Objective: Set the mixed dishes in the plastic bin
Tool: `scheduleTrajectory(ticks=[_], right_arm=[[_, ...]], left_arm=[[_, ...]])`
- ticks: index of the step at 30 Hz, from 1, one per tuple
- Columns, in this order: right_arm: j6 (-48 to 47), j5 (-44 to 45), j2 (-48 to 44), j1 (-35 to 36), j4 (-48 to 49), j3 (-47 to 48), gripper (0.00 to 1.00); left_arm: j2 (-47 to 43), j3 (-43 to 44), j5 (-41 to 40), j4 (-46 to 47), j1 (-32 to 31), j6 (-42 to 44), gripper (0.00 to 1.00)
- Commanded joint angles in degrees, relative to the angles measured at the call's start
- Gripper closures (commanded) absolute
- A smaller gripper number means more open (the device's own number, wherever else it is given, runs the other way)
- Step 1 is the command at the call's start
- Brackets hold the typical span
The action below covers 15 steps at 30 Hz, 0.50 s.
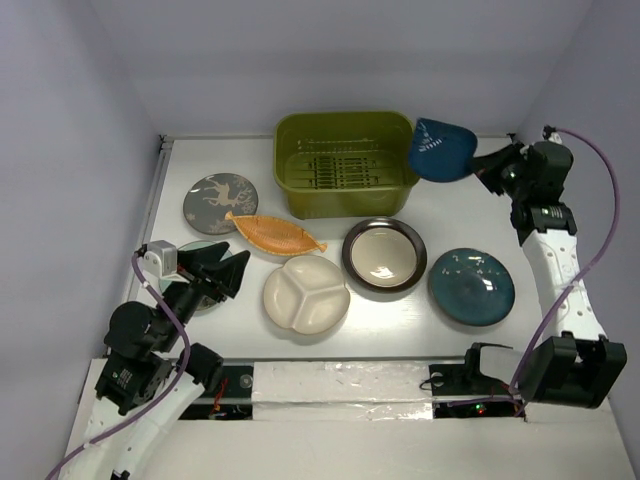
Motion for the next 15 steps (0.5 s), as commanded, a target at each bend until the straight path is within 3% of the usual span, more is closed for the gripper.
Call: scheduleTrajectory(ticks=[1, 8, 15], right_arm=[[6.00, -8.30, 1.52, 3.45, 16.80, 7.93, 1.00], [10.75, -10.49, 15.67, 11.01, 24.01, 16.01, 1.00], [12.69, -12.87, 31.14, 15.67, 24.29, 28.57, 1.00]], left_arm=[[0.90, 1.58, 0.20, 2.31, 0.14, 0.36, 0.48], [2.22, 1.49, 0.20, 2.04, 0.14, 0.36, 0.48], [3.18, 1.49, 0.02, 1.96, 0.66, 0.36, 0.48]])
